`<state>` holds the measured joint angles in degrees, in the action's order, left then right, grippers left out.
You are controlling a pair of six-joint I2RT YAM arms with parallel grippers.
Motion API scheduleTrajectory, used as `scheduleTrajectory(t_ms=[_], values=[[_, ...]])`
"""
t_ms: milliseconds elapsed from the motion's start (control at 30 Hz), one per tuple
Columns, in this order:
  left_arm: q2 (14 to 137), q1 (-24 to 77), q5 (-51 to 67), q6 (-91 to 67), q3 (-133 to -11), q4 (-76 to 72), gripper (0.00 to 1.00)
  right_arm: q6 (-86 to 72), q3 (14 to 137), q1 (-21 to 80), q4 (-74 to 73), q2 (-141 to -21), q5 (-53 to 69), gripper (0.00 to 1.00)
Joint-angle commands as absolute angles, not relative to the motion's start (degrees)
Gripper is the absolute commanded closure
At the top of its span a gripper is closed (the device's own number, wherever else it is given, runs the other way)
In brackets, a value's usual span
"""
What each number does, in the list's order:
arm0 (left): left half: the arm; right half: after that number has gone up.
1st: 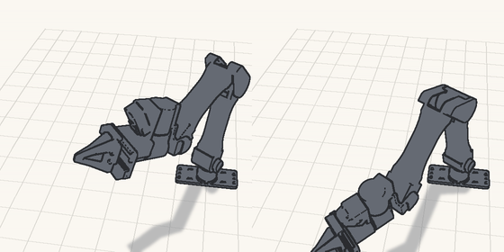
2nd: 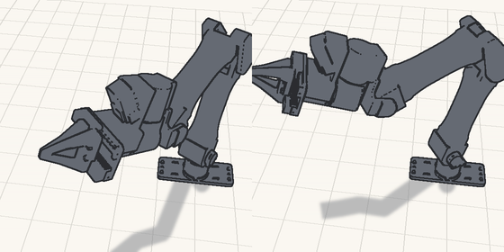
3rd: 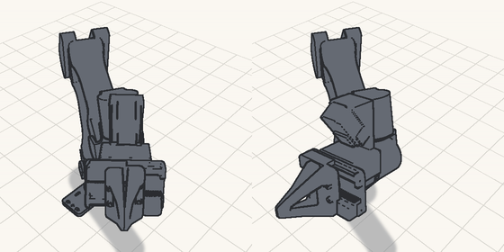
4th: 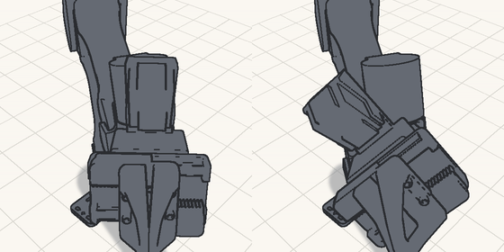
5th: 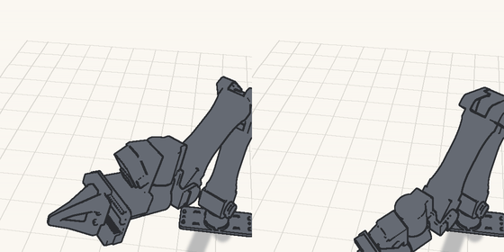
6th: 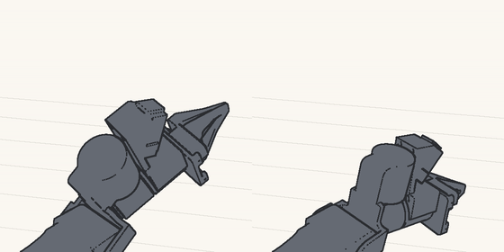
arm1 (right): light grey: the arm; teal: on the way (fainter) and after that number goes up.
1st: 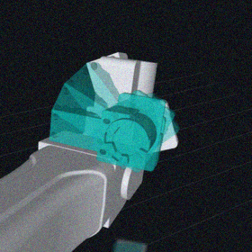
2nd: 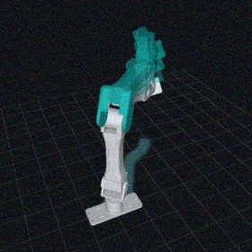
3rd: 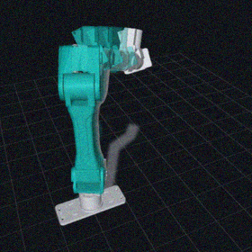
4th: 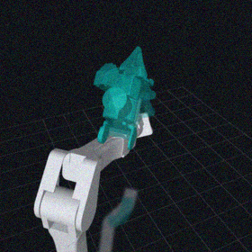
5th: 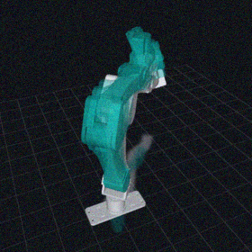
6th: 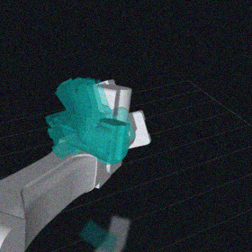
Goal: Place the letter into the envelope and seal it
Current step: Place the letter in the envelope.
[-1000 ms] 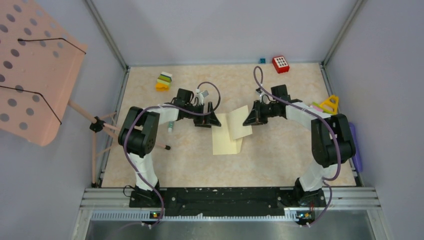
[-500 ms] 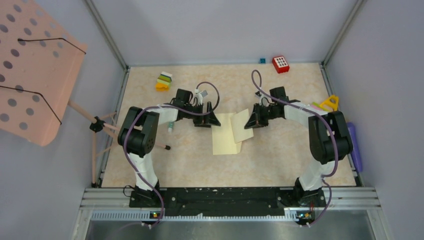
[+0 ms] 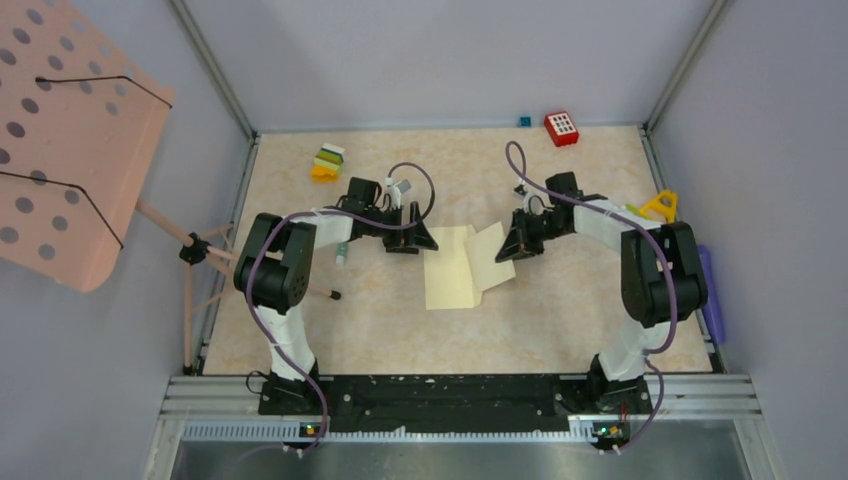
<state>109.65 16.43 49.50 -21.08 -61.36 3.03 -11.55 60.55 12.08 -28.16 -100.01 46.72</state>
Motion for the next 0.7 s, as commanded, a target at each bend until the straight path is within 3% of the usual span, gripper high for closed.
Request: scheduleTrajectory(t_ms=[0, 667], values=[[108.82, 15.86, 46.6, -19.86, -59.7, 3.69, 0.01, -9.34, 63.34, 9.61, -31.11, -98.97, 48.71, 1.0], [108.99, 15.95, 46.33, -20.08, -59.07, 3.43, 0.02, -8.84, 61.01, 9.28, -29.63, -104.74, 38.41, 1.0]])
